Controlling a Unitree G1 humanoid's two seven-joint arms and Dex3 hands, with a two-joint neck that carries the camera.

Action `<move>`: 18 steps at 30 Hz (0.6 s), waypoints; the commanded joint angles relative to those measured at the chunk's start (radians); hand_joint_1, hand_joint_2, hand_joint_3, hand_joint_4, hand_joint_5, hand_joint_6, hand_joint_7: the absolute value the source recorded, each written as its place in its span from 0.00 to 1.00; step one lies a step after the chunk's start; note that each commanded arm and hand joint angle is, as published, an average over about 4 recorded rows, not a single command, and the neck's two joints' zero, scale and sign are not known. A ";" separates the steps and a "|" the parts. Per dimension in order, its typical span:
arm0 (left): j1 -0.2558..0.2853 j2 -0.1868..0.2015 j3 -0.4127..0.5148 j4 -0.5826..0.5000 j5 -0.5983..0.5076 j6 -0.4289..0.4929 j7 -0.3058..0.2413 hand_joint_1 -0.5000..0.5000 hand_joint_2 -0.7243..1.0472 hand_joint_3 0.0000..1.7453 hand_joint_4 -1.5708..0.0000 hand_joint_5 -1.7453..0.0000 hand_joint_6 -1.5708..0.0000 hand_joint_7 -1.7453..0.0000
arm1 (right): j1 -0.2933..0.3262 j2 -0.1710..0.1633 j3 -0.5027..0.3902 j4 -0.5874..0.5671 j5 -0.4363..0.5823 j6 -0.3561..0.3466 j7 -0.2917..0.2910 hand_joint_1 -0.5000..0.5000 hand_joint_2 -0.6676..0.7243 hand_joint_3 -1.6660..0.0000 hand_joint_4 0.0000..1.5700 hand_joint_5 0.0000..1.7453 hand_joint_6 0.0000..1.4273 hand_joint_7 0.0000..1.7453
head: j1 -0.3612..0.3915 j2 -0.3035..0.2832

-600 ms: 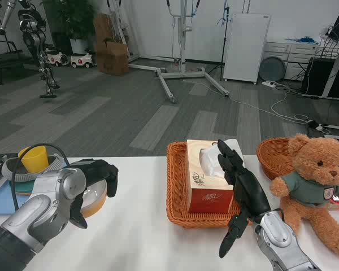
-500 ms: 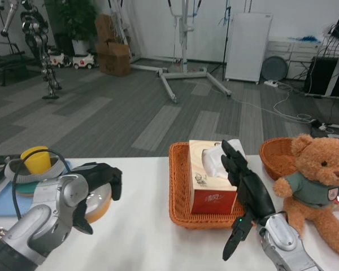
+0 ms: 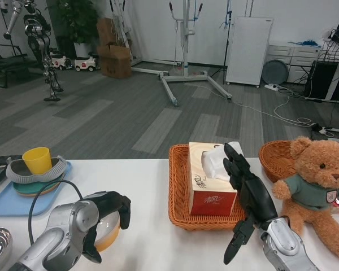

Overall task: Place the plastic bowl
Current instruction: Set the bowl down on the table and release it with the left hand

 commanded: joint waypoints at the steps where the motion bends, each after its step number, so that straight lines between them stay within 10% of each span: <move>1: 0.010 0.004 0.007 0.006 0.011 -0.003 0.010 0.00 0.95 0.75 0.07 0.00 0.40 0.00 | 0.009 -0.004 -0.007 0.004 0.004 0.004 -0.001 0.08 0.91 1.00 0.00 0.00 0.00 0.00 | 0.001 -0.005; 9: 0.005 -0.010 0.022 0.053 0.012 -0.032 0.031 0.00 0.95 0.75 0.12 0.00 0.42 0.00 | 0.001 0.003 -0.008 0.020 0.004 0.004 -0.001 0.08 0.91 1.00 0.00 0.00 0.00 0.00 | 0.001 -0.013; 18: 0.007 -0.112 0.128 0.235 0.005 -0.171 0.094 0.00 0.91 0.94 0.50 0.00 0.58 0.01 | -0.002 0.011 -0.013 0.030 0.003 0.004 -0.001 0.08 0.91 1.00 0.00 0.00 0.00 0.00 | 0.001 -0.038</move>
